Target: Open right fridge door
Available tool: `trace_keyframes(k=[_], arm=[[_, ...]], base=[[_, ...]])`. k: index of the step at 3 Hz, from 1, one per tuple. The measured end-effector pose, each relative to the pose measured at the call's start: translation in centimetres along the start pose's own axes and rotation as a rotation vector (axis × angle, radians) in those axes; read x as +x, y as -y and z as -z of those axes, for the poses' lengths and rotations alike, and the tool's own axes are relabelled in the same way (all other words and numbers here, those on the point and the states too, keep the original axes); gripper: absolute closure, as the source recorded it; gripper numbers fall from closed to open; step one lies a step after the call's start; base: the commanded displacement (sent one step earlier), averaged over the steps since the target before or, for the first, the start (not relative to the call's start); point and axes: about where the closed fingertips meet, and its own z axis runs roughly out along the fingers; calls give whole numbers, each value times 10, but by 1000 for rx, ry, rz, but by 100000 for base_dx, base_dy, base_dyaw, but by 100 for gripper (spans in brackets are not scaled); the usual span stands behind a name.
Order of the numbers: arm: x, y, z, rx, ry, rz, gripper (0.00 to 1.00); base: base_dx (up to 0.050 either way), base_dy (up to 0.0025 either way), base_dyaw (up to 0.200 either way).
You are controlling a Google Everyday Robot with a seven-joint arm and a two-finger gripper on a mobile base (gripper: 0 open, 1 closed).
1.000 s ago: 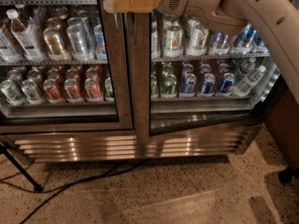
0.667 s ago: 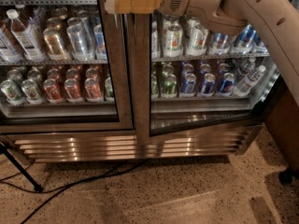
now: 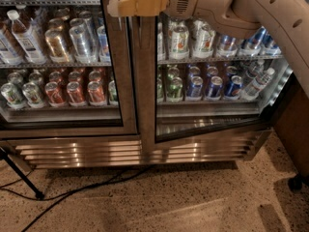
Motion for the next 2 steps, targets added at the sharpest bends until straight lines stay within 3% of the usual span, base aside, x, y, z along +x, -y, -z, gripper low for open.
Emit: trace_keyframes(k=[1,2], arm=[[1,-2,-1,36,-39,2,0],[1,-2,2,36,-39,2,0]], base=[[0,0,0],[0,0,0]])
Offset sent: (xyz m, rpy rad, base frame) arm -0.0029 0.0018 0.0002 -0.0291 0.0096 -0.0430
